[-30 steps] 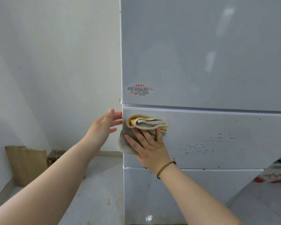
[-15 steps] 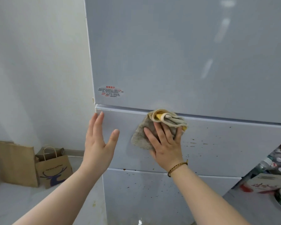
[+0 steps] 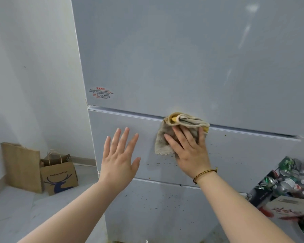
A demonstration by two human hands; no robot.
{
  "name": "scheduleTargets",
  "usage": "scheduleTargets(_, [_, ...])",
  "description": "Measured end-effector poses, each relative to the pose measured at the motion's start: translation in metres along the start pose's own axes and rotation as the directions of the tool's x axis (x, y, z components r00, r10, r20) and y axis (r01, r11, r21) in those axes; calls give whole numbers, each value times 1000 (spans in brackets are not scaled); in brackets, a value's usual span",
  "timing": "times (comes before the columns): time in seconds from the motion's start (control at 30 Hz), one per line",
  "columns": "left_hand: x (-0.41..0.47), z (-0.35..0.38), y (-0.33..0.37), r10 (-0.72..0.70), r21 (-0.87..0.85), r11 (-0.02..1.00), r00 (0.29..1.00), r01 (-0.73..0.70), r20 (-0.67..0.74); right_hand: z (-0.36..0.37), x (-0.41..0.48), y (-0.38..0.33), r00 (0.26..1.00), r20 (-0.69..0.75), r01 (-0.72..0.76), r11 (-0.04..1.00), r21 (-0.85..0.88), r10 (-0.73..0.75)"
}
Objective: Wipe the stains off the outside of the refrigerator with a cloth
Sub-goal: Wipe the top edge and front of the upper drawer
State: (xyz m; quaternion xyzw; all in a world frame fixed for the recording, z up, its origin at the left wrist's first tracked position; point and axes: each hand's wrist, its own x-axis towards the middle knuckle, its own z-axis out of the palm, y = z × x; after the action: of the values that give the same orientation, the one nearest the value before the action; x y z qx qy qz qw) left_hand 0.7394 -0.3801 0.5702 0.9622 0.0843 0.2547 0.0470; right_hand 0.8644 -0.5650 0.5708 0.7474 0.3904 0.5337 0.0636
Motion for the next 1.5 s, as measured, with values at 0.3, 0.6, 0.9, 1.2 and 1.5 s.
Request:
scheduleTargets(0.3, [11,41,24,92,148,987,981,-67,-169,20,-45,0,941,88,326,945,18,-326])
scheduleTargets(0.6, [12,55,23,62,130,991,970,-32,-235,0,-48,57,994,-45,-99,995,-13,98])
scheduleTargets(0.9, [14,53,26,38,161,987,970,1,-239,23,-106,32,936,174,311,950,-9,-305])
scheduleTargets(1.2, [10,46,50,-11,94,995,968,35,-250,-9,-84,98,971,-51,-236,972,-2,235])
scheduleTargets(1.5, [24,61,101,163,106,985,949,-140,-271,16,-145,80,976,168,155,981,-113,-135])
